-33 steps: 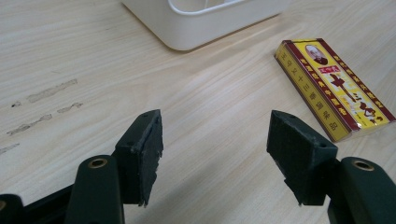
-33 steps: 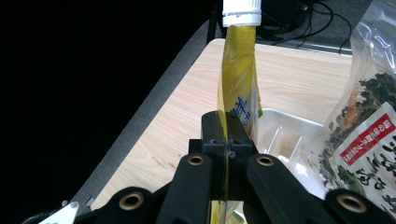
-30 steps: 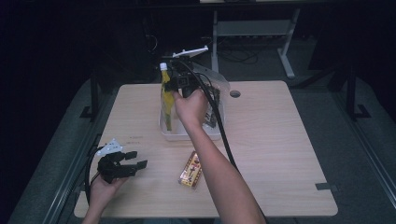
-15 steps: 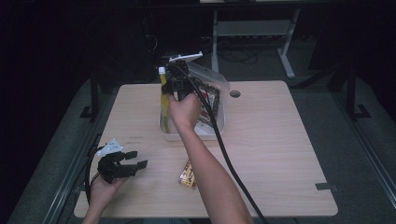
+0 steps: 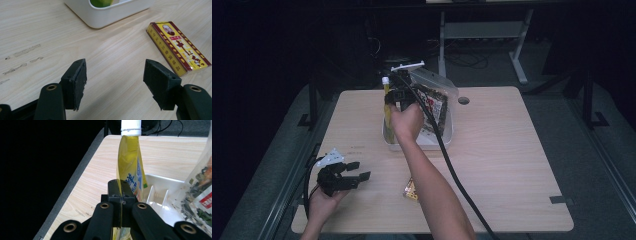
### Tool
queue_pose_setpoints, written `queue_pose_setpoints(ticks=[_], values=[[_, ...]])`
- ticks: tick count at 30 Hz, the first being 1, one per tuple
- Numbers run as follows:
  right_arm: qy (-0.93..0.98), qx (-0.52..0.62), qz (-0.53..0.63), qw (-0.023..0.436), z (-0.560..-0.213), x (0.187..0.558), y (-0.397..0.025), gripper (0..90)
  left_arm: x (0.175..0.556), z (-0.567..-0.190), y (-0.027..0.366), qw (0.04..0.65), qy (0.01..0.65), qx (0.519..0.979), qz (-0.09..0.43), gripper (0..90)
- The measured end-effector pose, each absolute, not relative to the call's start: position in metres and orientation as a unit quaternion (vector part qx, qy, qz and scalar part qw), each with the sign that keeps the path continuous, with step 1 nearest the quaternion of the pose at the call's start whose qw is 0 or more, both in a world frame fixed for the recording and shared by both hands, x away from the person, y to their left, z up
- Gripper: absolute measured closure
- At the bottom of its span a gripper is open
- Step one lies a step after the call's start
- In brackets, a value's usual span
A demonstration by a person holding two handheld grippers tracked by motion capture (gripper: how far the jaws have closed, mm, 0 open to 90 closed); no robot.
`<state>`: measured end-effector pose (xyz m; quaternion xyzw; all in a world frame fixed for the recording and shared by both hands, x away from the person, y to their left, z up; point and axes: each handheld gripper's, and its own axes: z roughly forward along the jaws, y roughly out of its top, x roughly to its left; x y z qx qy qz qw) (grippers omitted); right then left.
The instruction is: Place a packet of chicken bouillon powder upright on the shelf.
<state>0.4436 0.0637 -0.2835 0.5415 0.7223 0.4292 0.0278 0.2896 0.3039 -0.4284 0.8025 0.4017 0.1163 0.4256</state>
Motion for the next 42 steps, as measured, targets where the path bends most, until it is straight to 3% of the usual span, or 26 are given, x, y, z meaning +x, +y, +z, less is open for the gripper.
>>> queue_pose_setpoints(ticks=[16,31,42], values=[[0.728,0.543,0.419,0.027,-0.301,0.449,0.067,87.7,0.290,-0.429,0.303,0.424,0.401,0.804,0.117,34.0],[0.734,0.533,0.421,0.019,-0.298,0.450,0.061,74.3,0.290,-0.430,0.300,0.420,0.398,0.807,0.117,33.4],[0.738,0.526,0.423,0.020,-0.292,0.447,0.057,71.3,0.290,-0.430,0.299,0.420,0.399,0.807,0.117,33.2]])
